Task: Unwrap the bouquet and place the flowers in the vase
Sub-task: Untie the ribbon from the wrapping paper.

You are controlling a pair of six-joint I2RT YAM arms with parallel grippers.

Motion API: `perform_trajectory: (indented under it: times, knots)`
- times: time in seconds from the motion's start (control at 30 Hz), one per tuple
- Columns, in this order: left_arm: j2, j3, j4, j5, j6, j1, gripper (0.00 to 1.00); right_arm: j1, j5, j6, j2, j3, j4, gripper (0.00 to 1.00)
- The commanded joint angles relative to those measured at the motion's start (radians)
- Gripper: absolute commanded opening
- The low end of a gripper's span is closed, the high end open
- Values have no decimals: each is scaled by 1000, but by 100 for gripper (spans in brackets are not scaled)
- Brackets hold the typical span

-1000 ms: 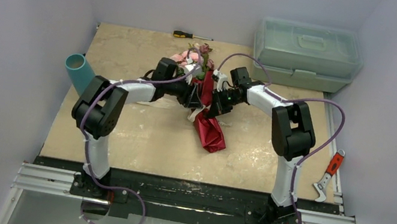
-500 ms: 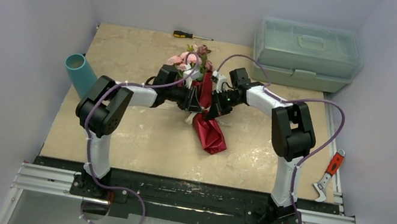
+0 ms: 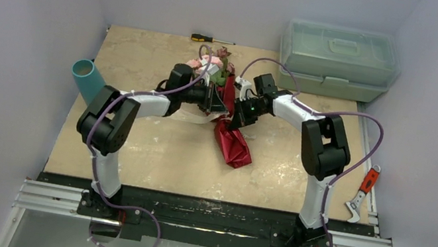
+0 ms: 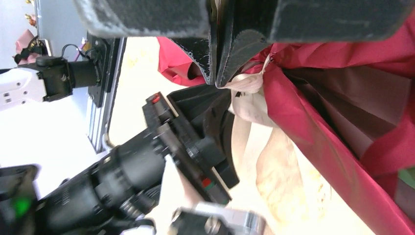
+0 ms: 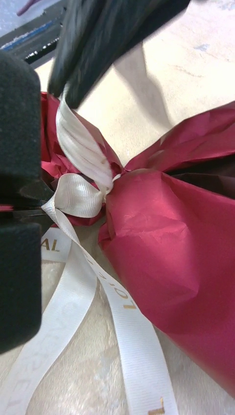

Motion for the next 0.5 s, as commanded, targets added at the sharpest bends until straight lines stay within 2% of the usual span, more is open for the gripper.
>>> perform_trajectory:
  times: [0.0, 0.07, 0.23, 0.4, 0.47]
  knots:
    - [-110, 33, 214, 84, -92, 59, 0, 9, 124, -36, -11, -29, 9, 0]
    - [-122, 2, 171, 83, -36, 80, 0, 9, 117, -36, -7, -25, 6, 0]
    - [-143, -24, -63, 73, 174, 102, 0, 10, 27, -37, -4, -5, -19, 2]
    - [-122, -18, -310, 70, 441, 152, 0, 9, -47, -51, -49, 0, -53, 41]
    - [-124, 6, -473, 73, 632, 165, 0, 5, -54, -70, -72, 11, -91, 51]
